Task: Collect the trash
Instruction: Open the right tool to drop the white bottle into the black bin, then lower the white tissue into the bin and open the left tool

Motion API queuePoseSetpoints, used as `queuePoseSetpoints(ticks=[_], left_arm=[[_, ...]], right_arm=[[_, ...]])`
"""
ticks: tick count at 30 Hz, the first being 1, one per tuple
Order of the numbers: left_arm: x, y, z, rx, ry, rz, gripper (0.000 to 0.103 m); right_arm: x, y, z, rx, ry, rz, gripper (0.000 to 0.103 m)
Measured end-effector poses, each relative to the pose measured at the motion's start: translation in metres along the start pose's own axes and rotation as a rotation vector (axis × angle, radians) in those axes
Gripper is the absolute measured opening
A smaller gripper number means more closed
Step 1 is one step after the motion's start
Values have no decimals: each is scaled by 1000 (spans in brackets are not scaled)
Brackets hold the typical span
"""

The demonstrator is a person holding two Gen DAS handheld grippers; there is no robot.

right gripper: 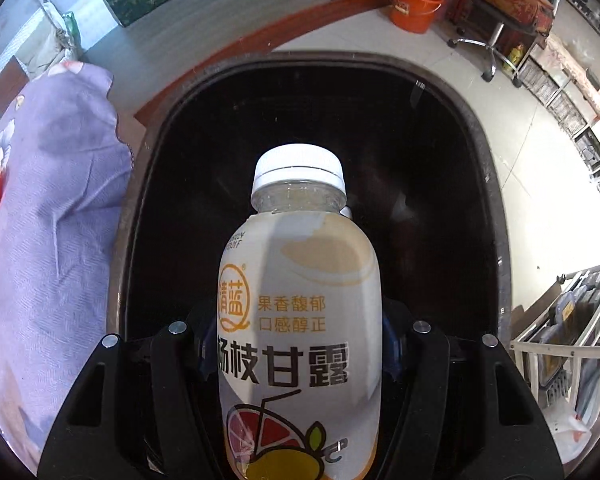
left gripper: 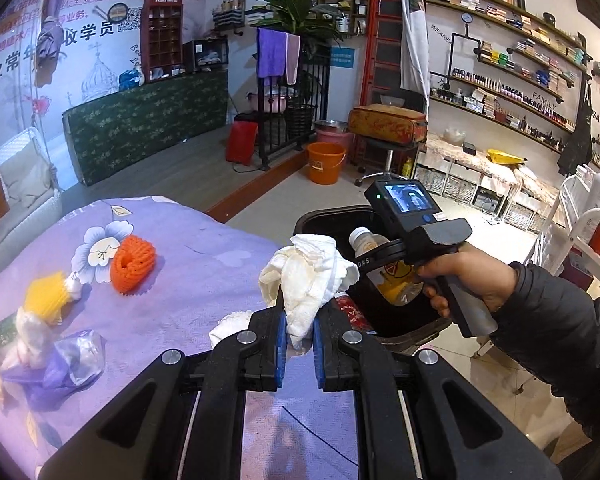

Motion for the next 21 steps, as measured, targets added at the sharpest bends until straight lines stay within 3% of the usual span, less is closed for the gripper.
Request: queuePoseSetpoints(ticks=[4,10,13,18,21], left_arm=[[-3,-1,1,6,7,-9,10],[-10,-5,5,9,29,-15,10],[-17,-9,9,8,56,-21,10],[-36,-16,18,15,122,-40,10],[-49,-20,28,9,155,-57,10]], right_arm=[[3,4,0,-11,12,13,71],[30,17,13,-42,-23,83,73],[54,31,19,-59,-49,156,82],[90,60,33,-105,-122,282,83],[111,76,50,-142,-119,386,83]])
Point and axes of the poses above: each gripper's, at about its wrist camera, not at the fingertips, and x roughly against the way its jaws point, z to its right, y to its underside, the point moved 1 cm from there along -x, roughly the way its jaws point, and after that the axes turned 13 degrees about y, right-handed, at the moved point
